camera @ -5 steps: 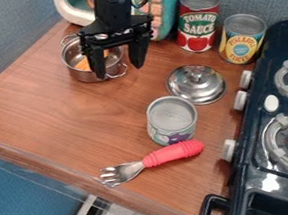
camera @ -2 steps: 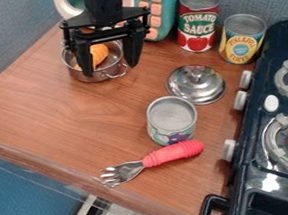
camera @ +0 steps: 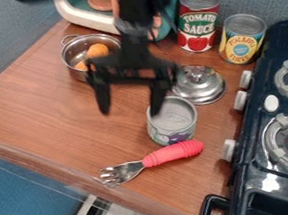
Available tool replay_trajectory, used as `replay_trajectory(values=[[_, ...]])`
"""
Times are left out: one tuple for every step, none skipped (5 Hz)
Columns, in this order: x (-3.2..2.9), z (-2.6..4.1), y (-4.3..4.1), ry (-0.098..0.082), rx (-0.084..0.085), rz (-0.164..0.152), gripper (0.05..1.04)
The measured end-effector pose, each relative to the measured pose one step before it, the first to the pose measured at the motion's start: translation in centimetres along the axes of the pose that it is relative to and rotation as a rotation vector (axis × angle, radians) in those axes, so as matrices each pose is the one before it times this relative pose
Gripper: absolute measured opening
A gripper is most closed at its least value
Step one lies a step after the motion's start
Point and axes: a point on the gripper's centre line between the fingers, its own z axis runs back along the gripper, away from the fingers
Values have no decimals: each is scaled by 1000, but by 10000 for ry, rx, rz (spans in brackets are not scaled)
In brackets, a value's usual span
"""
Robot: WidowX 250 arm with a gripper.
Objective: Move the red spoon to the lower left of the table
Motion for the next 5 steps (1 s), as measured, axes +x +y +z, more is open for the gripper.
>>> replay_trajectory(values=[[-1840,-906,-2511,-554,194,-2518,999],[-717,-2170,-1156,223,135,-1725,999],[-58,-570,-786,-167,-82,-616,999],[224,-686,-176,-205,-76,194,999],[245,-878,213,41,47,143,999]])
